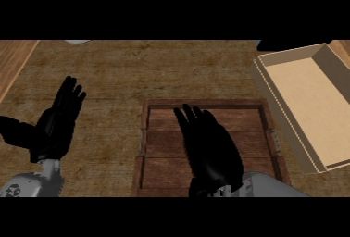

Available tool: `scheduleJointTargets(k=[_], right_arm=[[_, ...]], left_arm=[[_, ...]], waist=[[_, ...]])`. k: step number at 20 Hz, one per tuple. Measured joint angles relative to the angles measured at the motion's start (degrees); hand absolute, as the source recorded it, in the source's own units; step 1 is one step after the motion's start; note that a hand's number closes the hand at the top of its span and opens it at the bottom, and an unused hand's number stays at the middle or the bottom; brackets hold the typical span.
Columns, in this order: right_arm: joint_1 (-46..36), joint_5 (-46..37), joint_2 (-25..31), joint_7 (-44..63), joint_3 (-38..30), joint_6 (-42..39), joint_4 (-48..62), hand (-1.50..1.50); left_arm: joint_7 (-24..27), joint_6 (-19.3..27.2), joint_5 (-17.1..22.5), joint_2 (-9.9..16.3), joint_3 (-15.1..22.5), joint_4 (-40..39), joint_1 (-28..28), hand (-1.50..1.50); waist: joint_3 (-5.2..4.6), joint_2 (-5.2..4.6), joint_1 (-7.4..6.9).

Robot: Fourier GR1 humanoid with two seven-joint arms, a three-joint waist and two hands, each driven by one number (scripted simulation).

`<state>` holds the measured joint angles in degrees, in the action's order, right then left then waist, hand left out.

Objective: Pick the sweet potato from the tray and place it in the cardboard box

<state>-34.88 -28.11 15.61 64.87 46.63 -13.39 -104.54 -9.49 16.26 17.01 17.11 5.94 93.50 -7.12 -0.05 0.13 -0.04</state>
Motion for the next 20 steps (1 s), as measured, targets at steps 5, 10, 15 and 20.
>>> scheduleJointTargets(k=[5, 10, 15, 20], right_arm=[[1.9, -4.9, -2.6, -1.4, -0.3, 0.0, 2.5, -1.50], [5.2, -8.6, -4.5, -1.7, -0.2, -0.6, 1.5, -1.50], [8.1, -12.1, -6.7, -3.7, -1.0, -0.9, 4.5, -1.50], [9.2, -15.6, -7.9, -5.3, -2.5, -1.7, 7.7, -1.50]], left_arm=[[-0.1, -0.8, -0.5, -0.3, -0.5, -0.3, 0.1, 0.00], [-0.2, -1.1, -0.8, -0.9, -1.3, 0.1, 0.6, 0.00], [-1.0, -1.6, -1.6, -1.2, -1.7, 0.8, 0.4, 0.00], [-0.9, -2.6, -1.8, -1.6, -2.4, 1.0, 0.9, 0.00]], waist=[[0.02, -0.02, 0.01], [0.03, 0.00, 0.13], [0.03, -0.04, 0.02], [0.04, -0.07, -0.03]])
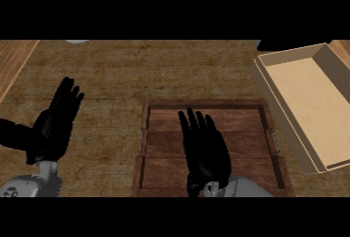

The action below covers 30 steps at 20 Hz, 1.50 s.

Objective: Pick the sweet potato from the tray and place it in the cardboard box

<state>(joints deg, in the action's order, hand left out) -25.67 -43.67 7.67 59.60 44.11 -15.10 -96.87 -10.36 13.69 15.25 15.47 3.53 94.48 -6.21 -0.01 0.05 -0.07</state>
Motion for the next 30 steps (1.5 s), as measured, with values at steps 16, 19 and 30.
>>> scheduleJointTargets(k=[16, 19, 30], right_arm=[[5.5, -9.9, -6.0, -5.6, -5.3, -3.6, 5.4, -1.50], [6.0, -10.7, -6.7, -5.9, -5.3, -3.6, 6.5, -1.50], [8.2, -13.1, -7.4, -8.3, -7.7, -4.6, 7.0, -1.50]], left_arm=[[-1.5, -2.7, -2.1, -2.2, -2.7, 1.5, 0.6, 0.00], [-1.7, -2.6, -3.2, -3.2, -2.5, 2.2, 1.2, 0.00], [-0.4, -3.9, -5.5, -5.2, -3.9, 0.0, 0.6, 0.00]], waist=[[0.01, -0.01, -0.02], [-0.01, 0.04, -0.06], [-0.06, 0.24, 0.02]])
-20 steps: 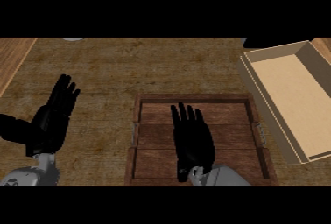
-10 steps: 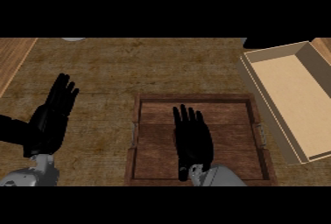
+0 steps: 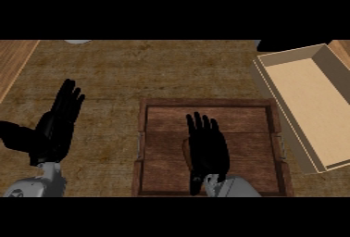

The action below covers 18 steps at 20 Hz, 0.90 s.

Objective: Pick the sweet potato from the tray and place it in the cardboard box

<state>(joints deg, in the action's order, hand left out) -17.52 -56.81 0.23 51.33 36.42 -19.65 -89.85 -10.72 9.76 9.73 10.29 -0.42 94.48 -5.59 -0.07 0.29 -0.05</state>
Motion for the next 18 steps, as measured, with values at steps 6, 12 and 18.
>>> scheduleJointTargets(k=[6, 12, 18], right_arm=[[0.5, -1.7, -0.3, -2.4, -0.2, 1.7, 1.9, 1.50], [-0.3, -4.2, 1.1, -6.6, 0.0, 1.2, 2.6, 1.50], [-0.6, -9.0, 0.9, -9.7, 1.5, 1.9, 4.7, 1.50]], left_arm=[[-1.9, -0.9, -0.3, -0.4, -0.5, 2.2, 1.0, 0.00], [-0.9, -1.1, -1.0, -1.0, -1.2, 0.1, -0.8, 0.00], [-1.0, -1.7, -1.3, -1.8, -1.4, -0.2, -0.8, 0.00]], waist=[[-0.06, 0.24, -0.08], [-0.10, 0.35, 0.00], [0.00, 0.02, -0.06]])
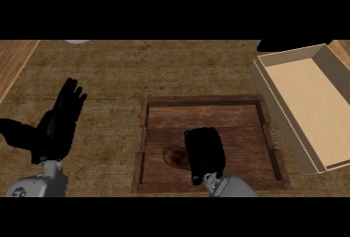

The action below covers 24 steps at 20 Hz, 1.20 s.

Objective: Pick the sweet potato from the tray and place it in the cardboard box

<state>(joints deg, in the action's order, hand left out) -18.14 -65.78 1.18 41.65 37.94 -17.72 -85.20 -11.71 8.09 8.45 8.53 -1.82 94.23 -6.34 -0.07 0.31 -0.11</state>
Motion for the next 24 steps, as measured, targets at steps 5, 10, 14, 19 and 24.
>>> scheduleJointTargets(k=[5, 10, 14, 19, 24], right_arm=[[-2.5, -0.9, -0.5, -2.0, -0.1, 3.4, 2.0, 1.50], [-6.0, 4.6, -0.9, -3.2, 1.7, 10.7, 5.1, 1.50], [-8.8, 5.4, -1.1, -4.0, 2.5, 12.3, 4.6, 1.50], [-10.9, 4.6, -0.8, -2.0, 3.7, 6.8, -4.2, 1.50], [-14.2, 5.6, -1.1, 5.7, 1.6, 9.0, -12.4, 1.50]], left_arm=[[0.3, -0.6, -0.3, -0.4, -0.1, 0.7, 0.7, 0.00], [-0.5, -0.9, -0.4, -0.5, 0.0, 1.6, 1.2, 0.00], [-0.8, -0.7, -0.8, -0.9, -0.1, 1.4, 0.5, 0.00], [-1.8, -0.6, -1.0, -0.8, -0.4, 2.6, 0.9, 0.00], [-1.3, -0.6, -1.1, -0.8, -1.2, 0.7, -0.6, 0.00]], waist=[[0.03, -0.17, -0.14], [0.04, -0.29, -0.51], [0.06, -0.30, -0.33], [0.07, -0.21, -0.07], [0.05, -0.18, 0.11]])
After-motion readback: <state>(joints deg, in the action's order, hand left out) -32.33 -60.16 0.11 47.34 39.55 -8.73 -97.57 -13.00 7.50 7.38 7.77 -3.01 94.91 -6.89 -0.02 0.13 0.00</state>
